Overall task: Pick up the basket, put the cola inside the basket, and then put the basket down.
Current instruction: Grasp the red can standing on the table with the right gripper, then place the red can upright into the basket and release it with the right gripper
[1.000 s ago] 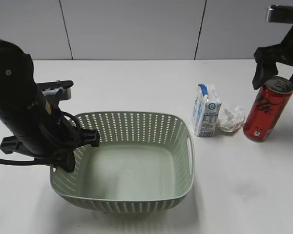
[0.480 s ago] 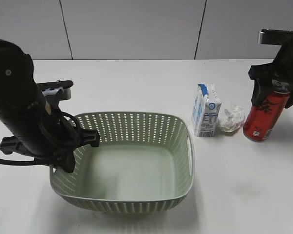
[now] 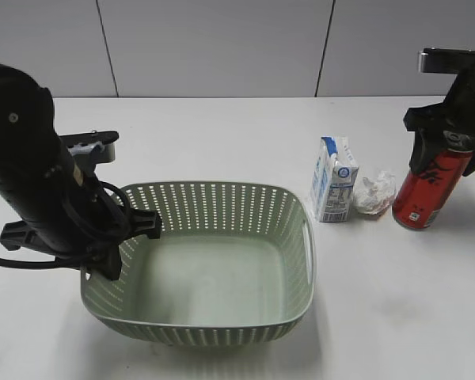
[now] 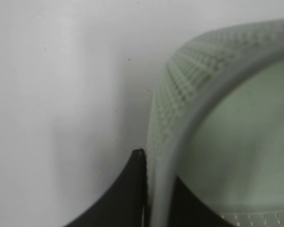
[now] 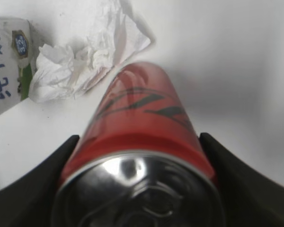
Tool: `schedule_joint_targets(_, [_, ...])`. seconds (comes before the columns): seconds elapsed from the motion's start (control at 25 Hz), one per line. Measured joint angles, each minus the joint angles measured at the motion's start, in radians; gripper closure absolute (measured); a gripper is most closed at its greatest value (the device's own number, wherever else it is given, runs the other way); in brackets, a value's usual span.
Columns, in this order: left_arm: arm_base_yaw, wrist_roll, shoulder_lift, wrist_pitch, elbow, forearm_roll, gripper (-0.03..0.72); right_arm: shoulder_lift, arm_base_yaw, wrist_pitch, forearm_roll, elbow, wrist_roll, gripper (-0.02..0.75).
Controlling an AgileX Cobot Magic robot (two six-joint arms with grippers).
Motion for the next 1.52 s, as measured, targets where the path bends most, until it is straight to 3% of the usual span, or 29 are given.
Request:
schedule_joint_targets(0.4, [0.000, 0.000, 0.000, 0.001, 0.000, 0.000, 0.688, -0.188, 0.000, 0.162, -0.047, 0.001, -0.043, 0.202])
schedule_joint_targets(0.64, [0.000, 0.000, 0.000, 0.001, 0.000, -0.009, 0.688, -0.347, 0.039, 0.173, -0.030, 0.001, -0.043, 0.202])
schedule_joint_targets(0.8, [0.000, 0.000, 0.000, 0.001, 0.000, -0.029, 0.688, -0.437, 0.148, 0.178, -0.009, 0.001, -0.043, 0.202])
schedule_joint_targets(1.04, [0.000, 0.000, 0.000, 0.000, 0.000, -0.038, 0.688, -0.471, 0.407, 0.179, 0.069, 0.001, -0.008, 0.203])
schedule_joint_targets(1.24, [0.000, 0.000, 0.000, 0.000, 0.000, -0.041, 0.688, -0.409, 0.609, 0.170, 0.049, -0.023, 0.022, 0.203])
schedule_joint_targets(1.52, [0.000, 0.000, 0.000, -0.003, 0.000, -0.050, 0.688, -0.230, 0.726, 0.098, -0.001, -0.056, 0.043, 0.203])
